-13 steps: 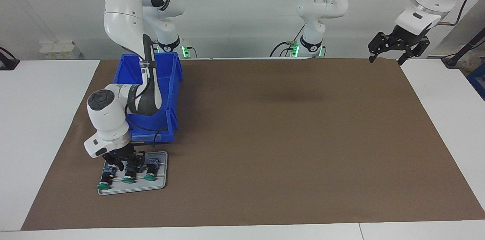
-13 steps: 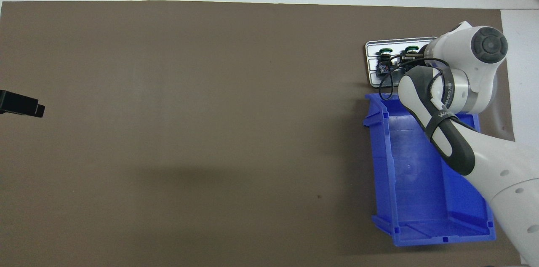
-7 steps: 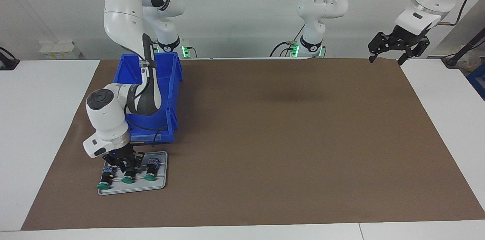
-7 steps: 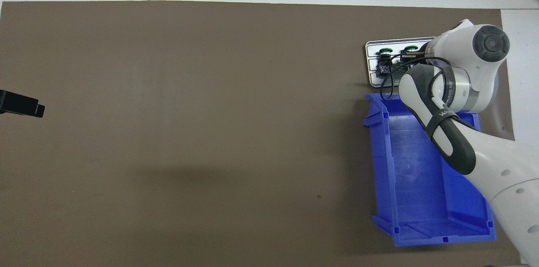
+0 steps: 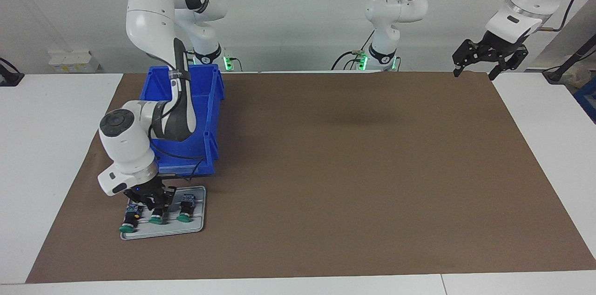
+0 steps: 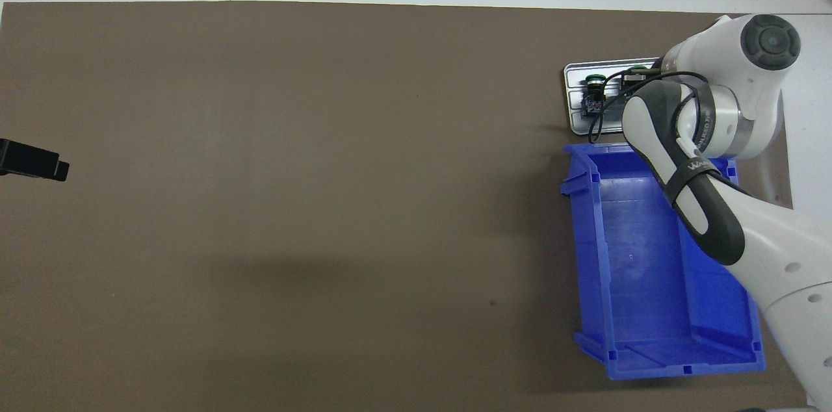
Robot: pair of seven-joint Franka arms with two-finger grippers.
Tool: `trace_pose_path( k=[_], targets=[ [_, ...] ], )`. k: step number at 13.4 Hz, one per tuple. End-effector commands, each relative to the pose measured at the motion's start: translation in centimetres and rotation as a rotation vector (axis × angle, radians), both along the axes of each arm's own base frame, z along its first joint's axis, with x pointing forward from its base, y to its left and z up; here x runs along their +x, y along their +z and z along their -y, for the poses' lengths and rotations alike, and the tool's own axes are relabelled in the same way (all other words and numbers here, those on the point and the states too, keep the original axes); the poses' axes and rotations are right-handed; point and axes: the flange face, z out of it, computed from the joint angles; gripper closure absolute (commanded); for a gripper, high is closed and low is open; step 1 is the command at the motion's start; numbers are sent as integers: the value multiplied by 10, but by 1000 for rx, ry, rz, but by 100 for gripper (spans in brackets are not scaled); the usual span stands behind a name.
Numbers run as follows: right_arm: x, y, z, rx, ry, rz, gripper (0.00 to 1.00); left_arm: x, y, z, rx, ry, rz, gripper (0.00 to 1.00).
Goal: Place and press button with both arms
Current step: 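Carry the green-capped part with the right gripper toward the table center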
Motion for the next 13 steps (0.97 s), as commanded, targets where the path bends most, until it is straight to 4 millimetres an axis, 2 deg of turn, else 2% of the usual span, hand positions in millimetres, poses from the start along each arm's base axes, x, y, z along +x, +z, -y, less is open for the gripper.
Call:
trace_pose_path(
  k=[1,3,4,6,7,9,13],
  targets=[
    [15,38,-9,28,8,-35,92,-8,0,-4,10,-3,-5,0],
    [18,67,-24,41,-36,-54,92,-8,0,-4,10,-3,-5,0],
    [17,76,-41,53,-91,-67,92,-8,0,-4,10,-3,-5,0],
    [15,96,-97,73,-222,-63,93,-8,0,-4,10,-3,-4,0],
    [12,100,-123,86,-286,-61,93,-8,0,-4,10,-3,-5,0],
    [0,102,-191,110,-417,-49,93,-8,0,-4,10,-3,-5,0],
    [-28,96,-284,148,-712,-32,95,-8,0,-4,10,-3,-5,0]
  ],
)
